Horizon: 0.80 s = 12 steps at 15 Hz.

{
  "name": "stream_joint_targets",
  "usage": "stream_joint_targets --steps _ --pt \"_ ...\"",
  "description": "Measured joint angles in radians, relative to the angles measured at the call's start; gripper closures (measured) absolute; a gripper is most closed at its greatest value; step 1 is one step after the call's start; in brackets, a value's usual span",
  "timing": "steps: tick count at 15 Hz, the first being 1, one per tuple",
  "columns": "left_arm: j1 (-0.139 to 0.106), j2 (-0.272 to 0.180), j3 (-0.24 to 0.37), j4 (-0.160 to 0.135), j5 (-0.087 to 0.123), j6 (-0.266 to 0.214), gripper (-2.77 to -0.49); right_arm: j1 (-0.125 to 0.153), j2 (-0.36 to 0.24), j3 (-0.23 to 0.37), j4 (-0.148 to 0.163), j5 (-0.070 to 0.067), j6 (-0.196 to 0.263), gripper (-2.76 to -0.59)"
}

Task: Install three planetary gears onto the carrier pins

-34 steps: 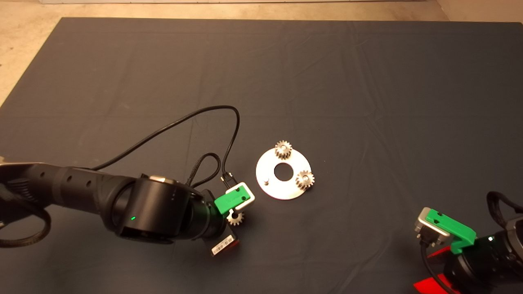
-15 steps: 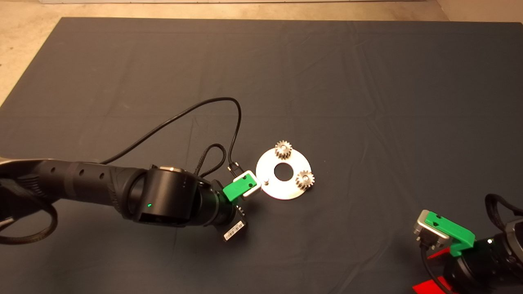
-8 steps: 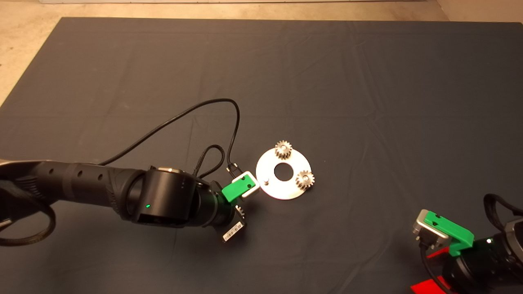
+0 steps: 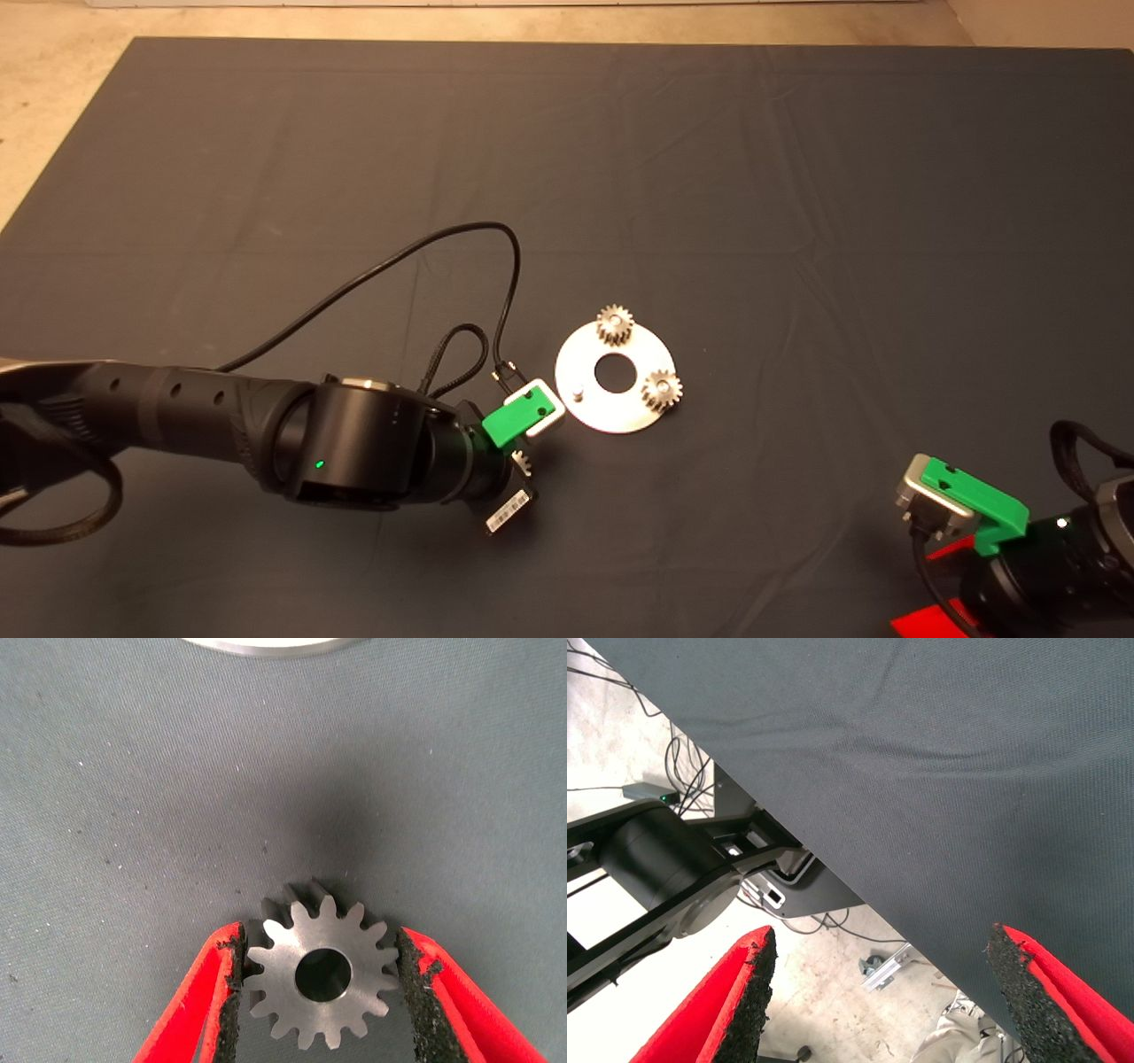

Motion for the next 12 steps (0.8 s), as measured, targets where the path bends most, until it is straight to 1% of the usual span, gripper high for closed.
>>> stream_joint_targets --steps 1,6,12 --pt "0.0 0.0 0.0 0.002 0.0 -0.001 -1.03 0.0 0.0 0.0 0.0 0.0 0.0 -1.76" --pt "0.0 0.0 0.0 0.002 0.0 -0.003 -1.02 0.0 0.0 0.0 0.0 0.0 0.0 -1.76" --pt "0.002 0.0 0.004 0.003 0.0 -0.004 -0.93 0.0 0.0 0.0 0.0 0.0 0.0 -1.76"
